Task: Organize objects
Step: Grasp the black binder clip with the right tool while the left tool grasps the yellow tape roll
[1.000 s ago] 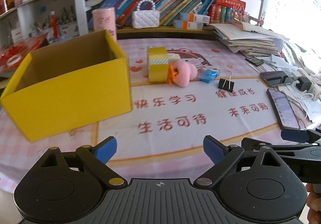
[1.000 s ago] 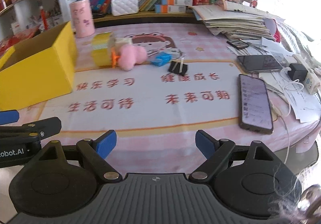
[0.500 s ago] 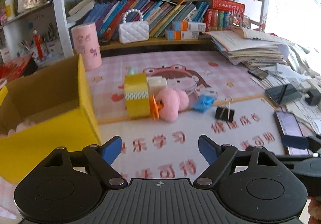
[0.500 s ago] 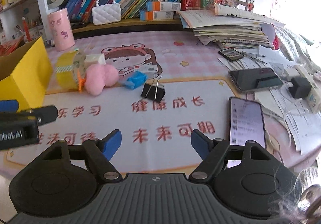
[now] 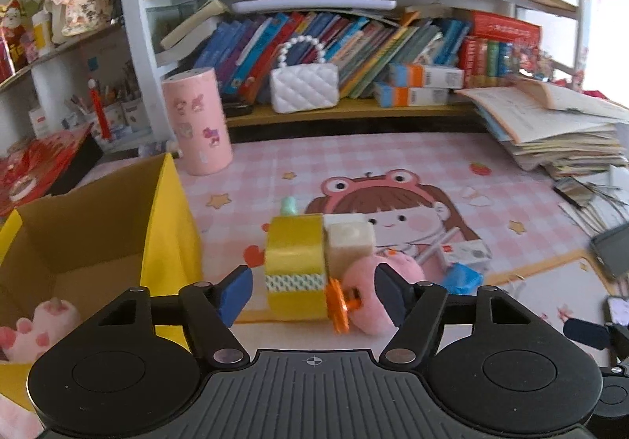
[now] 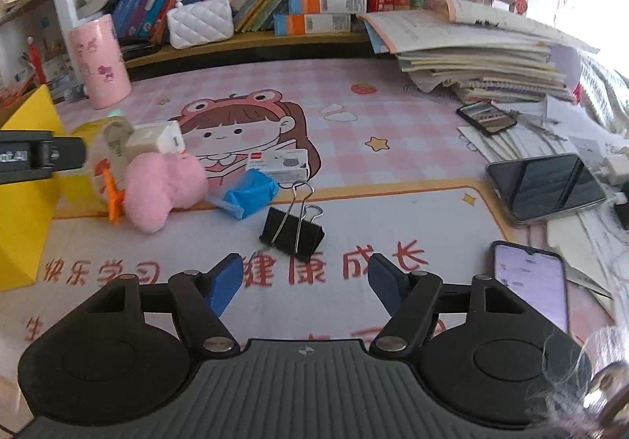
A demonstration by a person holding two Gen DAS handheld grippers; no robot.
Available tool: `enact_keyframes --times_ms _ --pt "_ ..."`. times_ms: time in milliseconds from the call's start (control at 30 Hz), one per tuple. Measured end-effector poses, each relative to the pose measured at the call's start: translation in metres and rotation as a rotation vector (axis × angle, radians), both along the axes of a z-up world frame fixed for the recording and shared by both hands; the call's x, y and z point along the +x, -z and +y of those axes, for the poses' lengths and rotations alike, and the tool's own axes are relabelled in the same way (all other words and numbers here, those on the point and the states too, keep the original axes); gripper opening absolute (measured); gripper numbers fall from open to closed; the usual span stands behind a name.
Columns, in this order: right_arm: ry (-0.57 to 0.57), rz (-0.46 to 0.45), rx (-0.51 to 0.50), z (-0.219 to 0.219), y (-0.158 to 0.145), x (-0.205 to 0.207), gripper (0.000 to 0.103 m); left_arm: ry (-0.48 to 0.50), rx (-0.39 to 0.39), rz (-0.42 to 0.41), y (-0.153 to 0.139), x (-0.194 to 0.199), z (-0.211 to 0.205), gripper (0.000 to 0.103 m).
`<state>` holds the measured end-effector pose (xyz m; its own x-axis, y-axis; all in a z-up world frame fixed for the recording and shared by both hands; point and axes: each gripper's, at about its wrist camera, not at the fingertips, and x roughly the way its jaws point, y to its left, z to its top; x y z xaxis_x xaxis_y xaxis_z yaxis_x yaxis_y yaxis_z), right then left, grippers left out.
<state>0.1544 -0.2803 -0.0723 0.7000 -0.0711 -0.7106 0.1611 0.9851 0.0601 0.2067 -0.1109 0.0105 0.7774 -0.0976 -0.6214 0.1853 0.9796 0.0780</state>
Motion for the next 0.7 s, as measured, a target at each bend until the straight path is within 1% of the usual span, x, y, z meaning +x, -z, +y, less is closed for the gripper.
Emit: enact_keyframes --times_ms 67,167,400,433,467,600,633,667,700 --pt "0.007 0.012 0.015 0.000 0.004 0.011 0.062 -0.020 0.006 0.004 0.001 0.007 0.001 0.067" --pt "0.015 0.031 0.032 0.004 0.010 0.024 0.060 -0.040 0.024 0.011 0.002 0.018 0.001 0.067" --pt "0.044 0.040 0.001 0.008 0.019 0.046 0.058 -0.079 0.061 0.032 0.009 0.040 -0.002 0.067" --pt "0.042 0.034 -0.009 0.008 0.020 0.048 0.053 -0.083 0.062 0.036 0.010 0.044 -0.002 0.067" --pt "0.035 0.027 -0.020 0.008 0.020 0.049 0.044 -0.085 0.065 0.042 0.012 0.047 -0.002 0.067" --pt "-0.013 0.013 -0.047 0.005 0.021 0.052 0.042 -0.083 0.076 0.087 0.024 0.061 -0.006 0.067" --pt "-0.024 0.011 -0.047 0.004 0.021 0.052 0.042 -0.084 0.069 0.101 0.027 0.065 -0.006 0.061" --pt "-0.029 0.011 -0.043 0.003 0.021 0.052 0.042 -0.082 0.062 0.115 0.029 0.067 -0.006 0.050" --pt "-0.029 0.011 -0.040 0.001 0.020 0.051 0.042 -0.079 0.058 0.128 0.032 0.068 -0.006 0.044"
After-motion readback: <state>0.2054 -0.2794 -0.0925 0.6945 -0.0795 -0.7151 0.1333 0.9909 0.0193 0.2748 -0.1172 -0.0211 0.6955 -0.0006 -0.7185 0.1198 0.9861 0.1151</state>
